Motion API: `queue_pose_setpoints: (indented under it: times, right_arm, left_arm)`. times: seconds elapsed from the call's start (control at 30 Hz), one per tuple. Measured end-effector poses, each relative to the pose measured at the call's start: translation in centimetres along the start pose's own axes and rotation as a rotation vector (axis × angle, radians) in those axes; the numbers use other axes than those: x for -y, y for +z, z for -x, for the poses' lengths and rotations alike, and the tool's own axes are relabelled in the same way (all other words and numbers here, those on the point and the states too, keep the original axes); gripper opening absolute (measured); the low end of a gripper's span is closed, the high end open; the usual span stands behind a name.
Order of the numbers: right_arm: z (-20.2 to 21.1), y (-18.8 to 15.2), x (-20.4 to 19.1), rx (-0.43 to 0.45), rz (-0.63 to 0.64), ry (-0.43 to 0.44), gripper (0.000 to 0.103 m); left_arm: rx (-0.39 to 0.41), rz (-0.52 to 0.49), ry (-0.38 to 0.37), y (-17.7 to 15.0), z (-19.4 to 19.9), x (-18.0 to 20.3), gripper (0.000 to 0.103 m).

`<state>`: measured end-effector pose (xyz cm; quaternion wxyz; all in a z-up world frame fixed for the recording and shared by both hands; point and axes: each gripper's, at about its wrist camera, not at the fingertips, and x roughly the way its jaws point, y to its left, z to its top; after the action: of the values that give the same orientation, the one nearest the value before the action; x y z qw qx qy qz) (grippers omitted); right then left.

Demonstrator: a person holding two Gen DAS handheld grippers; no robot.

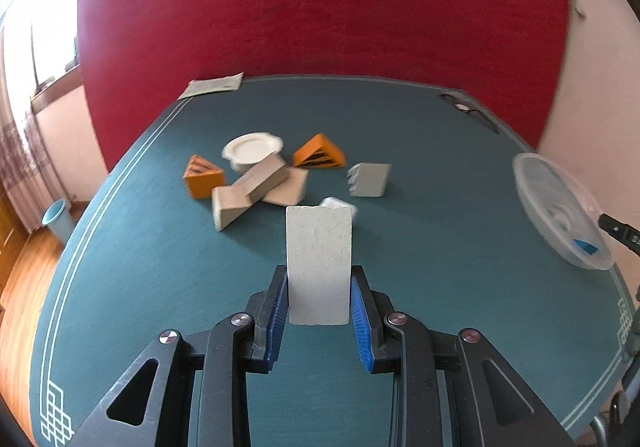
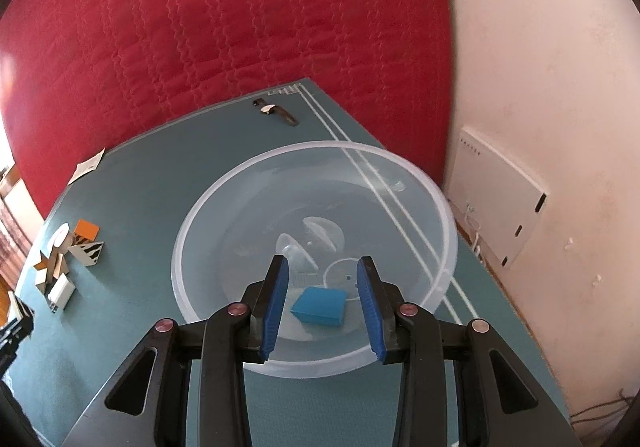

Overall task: Organize rigid objects
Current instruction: 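Open the right gripper to drop the blue wedge into the bowl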

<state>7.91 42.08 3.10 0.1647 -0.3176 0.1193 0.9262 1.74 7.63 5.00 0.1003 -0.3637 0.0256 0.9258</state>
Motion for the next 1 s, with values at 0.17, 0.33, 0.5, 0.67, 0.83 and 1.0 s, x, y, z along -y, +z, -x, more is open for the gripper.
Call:
queue_pose_setpoints:
  times: [0.17, 0.33, 0.5, 0.67, 0.83, 1.0]
  right_arm:
    - [1.1, -0.6, -0.4, 0.035, 0.031, -0.002, 0.037]
    - [1.9, -0.7, -0.1, 0.047, 0.028, 0.004, 0.037]
    - [2.1, -1.0, 0.5, 0.039, 0.019, 0.000, 0.037]
    - [1.7, -1.0, 1.7, 0.025, -0.016, -0.018, 0.038]
    - [1.9, -1.0, 3.1, 0.031, -0.050, -0.063, 0.038]
    - [1.9, -0.9, 4.9, 0.033, -0.102, -0.112, 0.038]
  left_arm:
    - [0.010, -0.053, -0.044, 0.9, 0.1, 2.7, 0.031]
    - [0.008, -0.104, -0.103, 1.9, 0.1, 5.5, 0.031]
    - [0.019, -0.173, -0.152, 3.2, -0.1, 9.1, 0.031]
    - [0.034, -0.247, -0.222, 4.2, -0.3, 13.6, 0.031]
    - [0.009, -0.342, -0.327, 4.4, -1.4, 19.0, 0.031]
    - [-0.028, -0.415, -0.412, 4.5, -2.9, 23.3, 0.031]
